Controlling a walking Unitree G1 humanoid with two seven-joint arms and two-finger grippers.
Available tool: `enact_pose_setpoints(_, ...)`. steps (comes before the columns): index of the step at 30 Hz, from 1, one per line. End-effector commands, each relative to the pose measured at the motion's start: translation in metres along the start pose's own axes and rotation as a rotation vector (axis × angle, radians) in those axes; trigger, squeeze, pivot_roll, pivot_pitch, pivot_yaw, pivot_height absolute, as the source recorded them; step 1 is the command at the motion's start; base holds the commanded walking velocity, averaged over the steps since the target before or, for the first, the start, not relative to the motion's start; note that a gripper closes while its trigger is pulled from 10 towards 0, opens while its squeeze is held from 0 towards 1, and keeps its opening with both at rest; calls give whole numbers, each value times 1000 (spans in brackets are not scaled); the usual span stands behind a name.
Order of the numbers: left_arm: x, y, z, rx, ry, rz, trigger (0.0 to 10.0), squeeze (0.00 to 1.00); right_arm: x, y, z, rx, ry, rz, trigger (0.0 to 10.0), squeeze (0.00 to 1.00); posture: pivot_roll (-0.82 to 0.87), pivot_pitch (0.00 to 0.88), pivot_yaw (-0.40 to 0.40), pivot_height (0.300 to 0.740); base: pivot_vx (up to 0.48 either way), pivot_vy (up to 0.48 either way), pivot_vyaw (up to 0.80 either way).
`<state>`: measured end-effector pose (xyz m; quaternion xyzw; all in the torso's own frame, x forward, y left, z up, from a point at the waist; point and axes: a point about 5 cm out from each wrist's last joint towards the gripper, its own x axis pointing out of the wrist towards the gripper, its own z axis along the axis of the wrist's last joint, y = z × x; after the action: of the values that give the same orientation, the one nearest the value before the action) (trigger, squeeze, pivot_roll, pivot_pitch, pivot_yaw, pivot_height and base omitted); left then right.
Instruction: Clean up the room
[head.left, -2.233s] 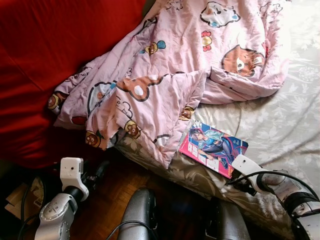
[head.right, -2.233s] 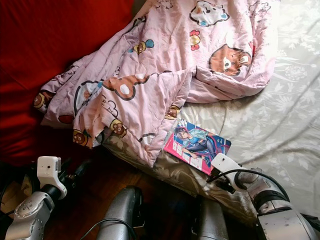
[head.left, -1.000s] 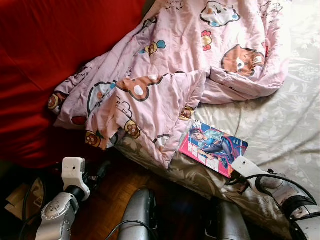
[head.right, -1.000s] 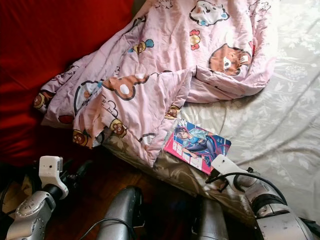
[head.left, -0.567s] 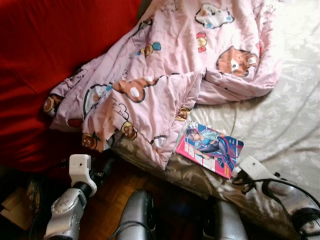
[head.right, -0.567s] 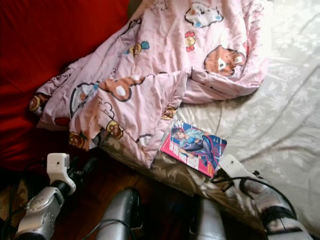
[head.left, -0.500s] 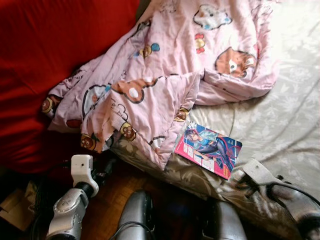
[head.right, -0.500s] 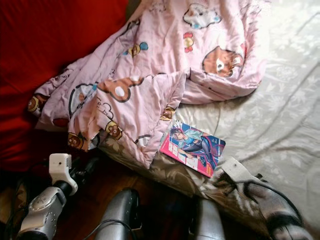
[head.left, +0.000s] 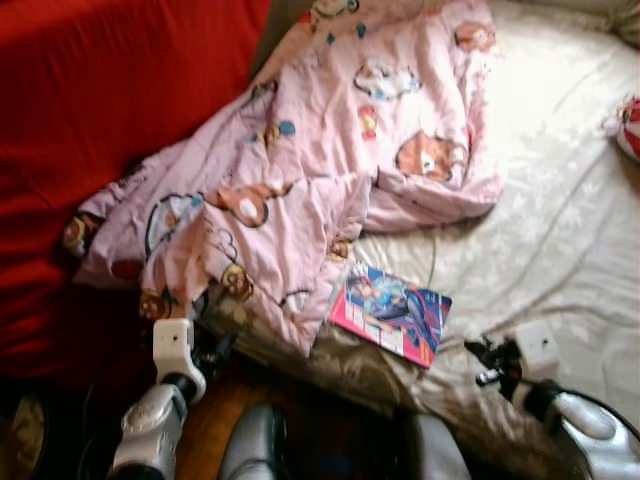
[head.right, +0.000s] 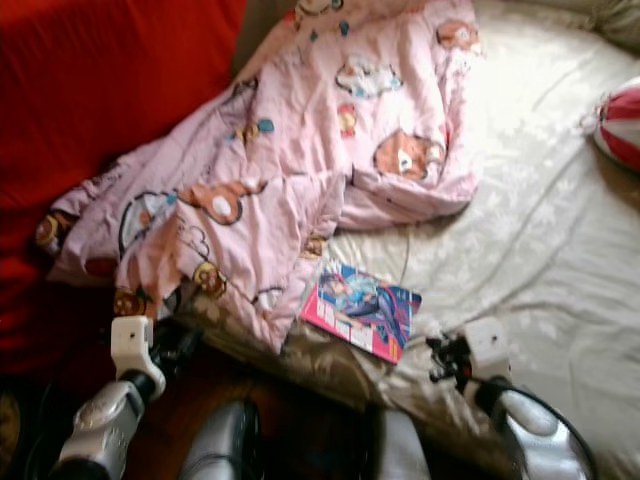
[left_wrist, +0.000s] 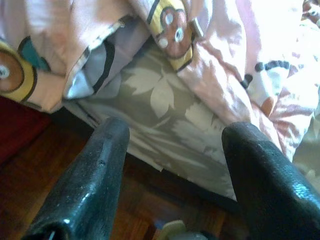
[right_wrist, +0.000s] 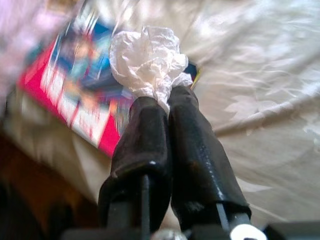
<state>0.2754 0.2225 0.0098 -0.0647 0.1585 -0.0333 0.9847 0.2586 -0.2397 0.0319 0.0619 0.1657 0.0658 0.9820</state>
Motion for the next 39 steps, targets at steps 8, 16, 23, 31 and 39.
enact_pose_setpoints(8, -5, 5, -21, 12, 109, 46, 10000, 0, -2, -11, -53, 324, 67, -365, 10000, 0, -30, 72, 29, 635, 0, 0, 0)
enact_pose_setpoints(16, -12, 11, -36, -32, 172, 120, 10000, 0, -16, -8, -92, 318, 297, -407, 10000, 0, -30, 32, 9, 670, 0, 0, 0)
enact_pose_setpoints(23, -23, 11, -57, -40, 275, 155, 10000, 0, -23, -2, -110, 266, 392, -402, 10000, 0, -26, 14, -7, 710, 0, 0, 0)
enact_pose_setpoints(31, -32, 9, -73, -76, 346, 209, 10000, 0, -33, 11, -129, 258, 480, -396, 10000, 0, -5, 0, -29, 740, 0, 0, 0)
enact_pose_setpoints(39, -48, 14, -92, -126, 420, 287, 10000, 0, -39, 21, -141, 193, 567, -283, 10000, 0, -2, 0, -31, 740, 0, 0, 0)
